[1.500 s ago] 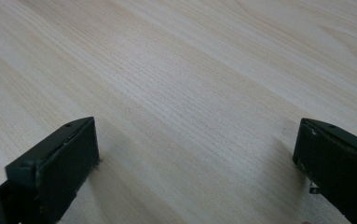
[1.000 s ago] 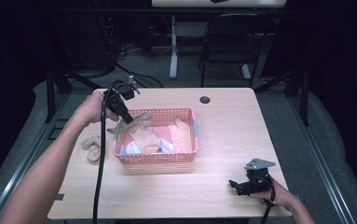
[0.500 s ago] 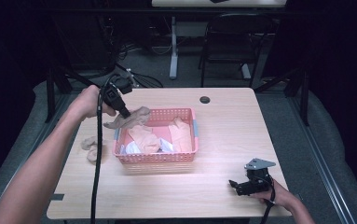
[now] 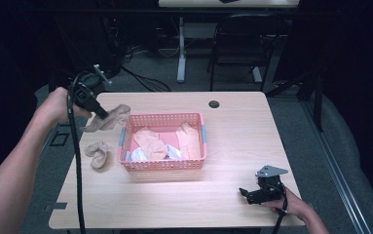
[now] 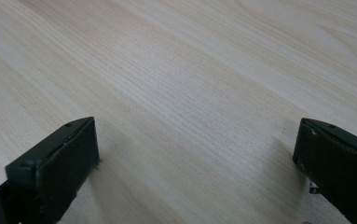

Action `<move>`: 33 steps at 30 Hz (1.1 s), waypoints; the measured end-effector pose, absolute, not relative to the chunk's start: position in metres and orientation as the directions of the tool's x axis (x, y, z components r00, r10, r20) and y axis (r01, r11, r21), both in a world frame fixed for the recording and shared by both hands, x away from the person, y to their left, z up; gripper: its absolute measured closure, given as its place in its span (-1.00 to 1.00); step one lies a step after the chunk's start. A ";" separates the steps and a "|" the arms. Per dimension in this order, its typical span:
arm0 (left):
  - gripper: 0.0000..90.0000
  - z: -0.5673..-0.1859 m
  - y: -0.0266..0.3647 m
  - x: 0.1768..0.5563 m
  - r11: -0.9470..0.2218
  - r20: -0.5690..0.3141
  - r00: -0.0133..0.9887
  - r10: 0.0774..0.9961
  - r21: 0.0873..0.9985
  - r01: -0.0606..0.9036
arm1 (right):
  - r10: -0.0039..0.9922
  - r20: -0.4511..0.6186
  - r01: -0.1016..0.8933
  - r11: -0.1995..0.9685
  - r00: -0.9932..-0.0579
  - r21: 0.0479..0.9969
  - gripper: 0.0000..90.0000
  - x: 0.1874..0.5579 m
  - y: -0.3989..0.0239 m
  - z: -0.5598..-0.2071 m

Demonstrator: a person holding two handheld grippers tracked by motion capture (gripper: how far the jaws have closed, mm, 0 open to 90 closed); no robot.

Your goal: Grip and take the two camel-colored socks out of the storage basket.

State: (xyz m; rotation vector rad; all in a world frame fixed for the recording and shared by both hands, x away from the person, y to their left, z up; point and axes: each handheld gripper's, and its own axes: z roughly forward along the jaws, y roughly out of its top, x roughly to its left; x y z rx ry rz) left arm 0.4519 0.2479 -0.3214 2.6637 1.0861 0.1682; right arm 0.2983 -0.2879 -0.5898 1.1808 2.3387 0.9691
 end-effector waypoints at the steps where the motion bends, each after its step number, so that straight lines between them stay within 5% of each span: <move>1: 0.92 -0.321 0.254 0.451 -0.677 0.011 0.703 0.711 0.282 0.680 | 0.805 -0.001 0.568 0.420 -0.593 0.708 -1.00 0.298 -0.288 -0.590; 17: 0.92 -0.338 0.316 0.446 -0.556 0.014 0.578 0.816 0.297 0.777 | 0.805 -0.002 0.569 0.421 -0.593 0.707 -1.00 0.298 -0.288 -0.590; 33: 0.92 -0.415 0.323 0.460 -0.501 -0.019 0.516 0.856 0.212 0.839 | 0.806 0.002 0.569 0.417 -0.593 0.708 -1.00 0.298 -0.288 -0.590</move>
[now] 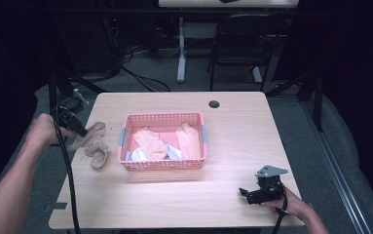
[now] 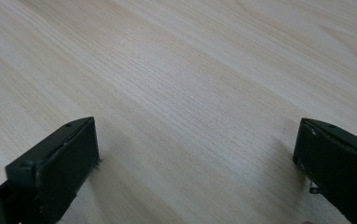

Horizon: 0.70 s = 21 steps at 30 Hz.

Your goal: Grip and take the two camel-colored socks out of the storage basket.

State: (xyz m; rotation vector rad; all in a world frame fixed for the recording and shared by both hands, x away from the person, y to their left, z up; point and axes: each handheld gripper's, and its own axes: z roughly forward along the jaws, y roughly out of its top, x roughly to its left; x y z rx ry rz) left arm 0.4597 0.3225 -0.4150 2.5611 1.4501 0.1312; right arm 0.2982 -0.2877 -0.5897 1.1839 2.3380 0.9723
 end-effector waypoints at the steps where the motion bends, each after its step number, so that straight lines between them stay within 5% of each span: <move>1: 0.92 -0.421 0.322 0.461 -0.501 -0.021 0.515 0.857 0.203 0.841 | 0.806 0.002 0.569 0.416 -0.592 0.709 -1.00 0.298 -0.288 -0.590; 21: 0.88 -0.511 0.327 0.467 -0.402 -0.079 0.426 0.901 0.213 0.891 | 0.806 0.001 0.570 0.417 -0.592 0.708 -1.00 0.298 -0.288 -0.590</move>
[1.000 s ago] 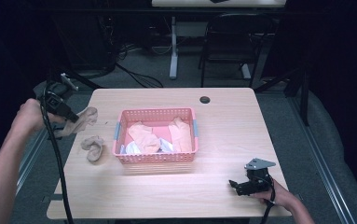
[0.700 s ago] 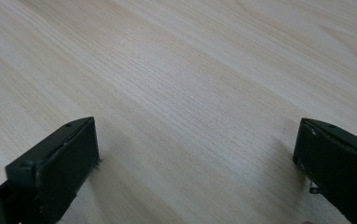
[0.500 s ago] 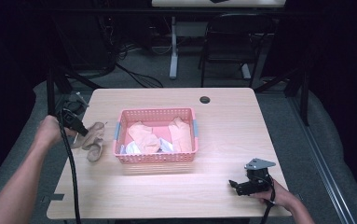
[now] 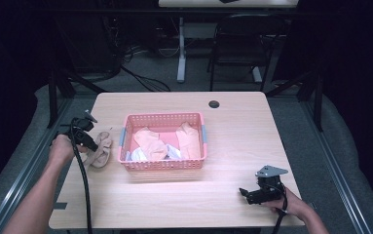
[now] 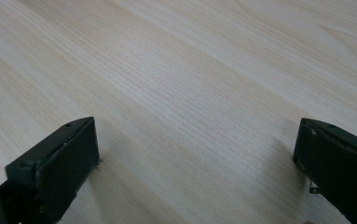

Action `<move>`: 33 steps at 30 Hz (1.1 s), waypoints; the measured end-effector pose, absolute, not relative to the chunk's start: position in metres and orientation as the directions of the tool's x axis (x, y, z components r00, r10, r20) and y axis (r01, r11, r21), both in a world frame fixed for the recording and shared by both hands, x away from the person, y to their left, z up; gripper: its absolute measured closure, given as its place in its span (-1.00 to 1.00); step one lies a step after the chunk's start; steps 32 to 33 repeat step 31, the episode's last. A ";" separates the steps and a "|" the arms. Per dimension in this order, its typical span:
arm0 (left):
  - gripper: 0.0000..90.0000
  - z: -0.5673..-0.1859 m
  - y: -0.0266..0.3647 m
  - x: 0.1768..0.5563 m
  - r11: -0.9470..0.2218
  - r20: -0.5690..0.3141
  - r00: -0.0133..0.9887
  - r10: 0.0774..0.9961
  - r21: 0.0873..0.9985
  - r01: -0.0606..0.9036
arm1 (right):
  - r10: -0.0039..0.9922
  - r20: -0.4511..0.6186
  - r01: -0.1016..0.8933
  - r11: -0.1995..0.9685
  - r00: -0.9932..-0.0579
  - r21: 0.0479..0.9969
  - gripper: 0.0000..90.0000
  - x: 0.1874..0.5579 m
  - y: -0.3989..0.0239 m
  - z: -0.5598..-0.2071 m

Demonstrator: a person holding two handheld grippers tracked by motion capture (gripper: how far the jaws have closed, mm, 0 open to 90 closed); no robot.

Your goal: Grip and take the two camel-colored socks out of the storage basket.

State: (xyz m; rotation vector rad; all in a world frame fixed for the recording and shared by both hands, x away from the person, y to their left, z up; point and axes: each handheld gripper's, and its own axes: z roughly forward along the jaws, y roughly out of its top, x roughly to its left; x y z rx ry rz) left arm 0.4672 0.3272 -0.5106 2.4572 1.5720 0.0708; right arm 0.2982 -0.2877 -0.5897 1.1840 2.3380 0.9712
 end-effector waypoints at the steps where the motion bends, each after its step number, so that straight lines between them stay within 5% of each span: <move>1: 0.88 -0.513 0.328 0.467 -0.401 -0.083 0.425 0.901 0.212 0.891 | 0.807 0.001 0.570 0.417 -0.591 0.708 -1.00 0.298 -0.288 -0.590; 5: 0.78 -0.518 0.329 0.467 -0.390 -0.095 0.418 0.903 0.223 0.893 | 0.807 0.000 0.570 0.417 -0.591 0.708 -1.00 0.298 -0.288 -0.590; 8: 0.44 -0.511 0.331 0.463 -0.366 -0.107 0.401 0.910 0.252 0.896 | 0.807 0.001 0.570 0.416 -0.591 0.709 -1.00 0.298 -0.288 -0.590; 11: -0.10 -0.502 0.333 0.455 -0.345 -0.103 0.387 0.916 0.290 0.893 | 0.806 0.001 0.570 0.418 -0.592 0.708 -1.00 0.298 -0.288 -0.590; 16: -0.54 -0.486 0.333 0.425 -0.311 -0.107 0.379 0.919 0.393 0.865 | 0.807 0.001 0.570 0.416 -0.591 0.709 -1.00 0.298 -0.288 -0.590; 24: -0.69 -0.485 0.328 0.371 -0.296 -0.097 0.391 0.915 0.497 0.816 | 0.807 -0.003 0.571 0.420 -0.591 0.705 -1.00 0.298 -0.288 -0.589; 33: -0.87 -0.506 0.322 0.334 -0.297 -0.093 0.392 0.915 0.503 0.812 | 0.806 -0.003 0.570 0.420 -0.591 0.706 -1.00 0.298 -0.288 -0.589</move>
